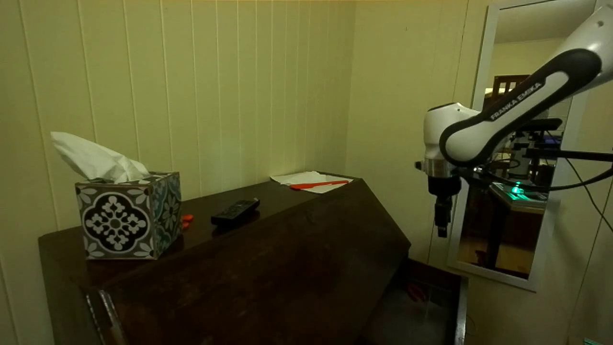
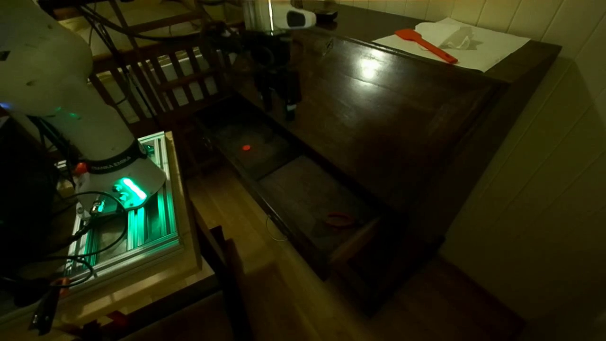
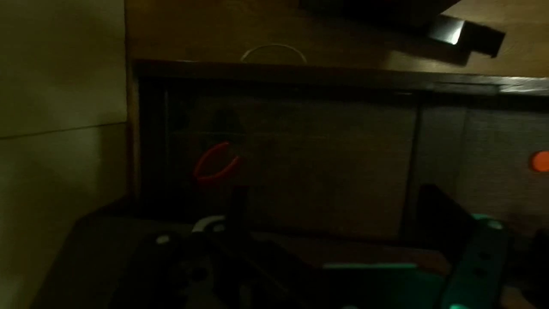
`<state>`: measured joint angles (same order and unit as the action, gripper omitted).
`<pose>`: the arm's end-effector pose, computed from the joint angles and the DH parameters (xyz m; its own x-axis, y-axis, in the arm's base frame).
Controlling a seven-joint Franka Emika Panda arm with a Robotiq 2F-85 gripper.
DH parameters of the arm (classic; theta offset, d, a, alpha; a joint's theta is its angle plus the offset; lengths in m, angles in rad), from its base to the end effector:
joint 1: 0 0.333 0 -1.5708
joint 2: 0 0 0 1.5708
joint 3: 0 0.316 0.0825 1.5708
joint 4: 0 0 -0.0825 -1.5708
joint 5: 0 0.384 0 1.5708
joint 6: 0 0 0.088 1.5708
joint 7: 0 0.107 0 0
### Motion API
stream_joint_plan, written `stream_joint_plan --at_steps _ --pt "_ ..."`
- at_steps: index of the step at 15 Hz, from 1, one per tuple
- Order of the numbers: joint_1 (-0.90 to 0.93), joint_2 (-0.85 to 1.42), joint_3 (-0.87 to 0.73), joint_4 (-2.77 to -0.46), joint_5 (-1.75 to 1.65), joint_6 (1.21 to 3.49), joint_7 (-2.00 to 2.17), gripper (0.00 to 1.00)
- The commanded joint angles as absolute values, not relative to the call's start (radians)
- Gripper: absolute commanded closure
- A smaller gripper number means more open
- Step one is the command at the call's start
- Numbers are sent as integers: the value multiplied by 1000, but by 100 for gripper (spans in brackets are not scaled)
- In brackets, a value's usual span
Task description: Put the pen inside the drawer
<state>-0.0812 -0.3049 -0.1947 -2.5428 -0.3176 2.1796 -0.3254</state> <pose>0.4010 -0.1243 0.3729 0.9629 0.2356 -0.1319 0.2547 -0.9546 0.1546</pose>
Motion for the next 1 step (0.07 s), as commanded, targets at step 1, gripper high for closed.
stream_joint_plan --at_steps 1 --pt "-74 -346 -163 -2540 -284 2129 -353 0"
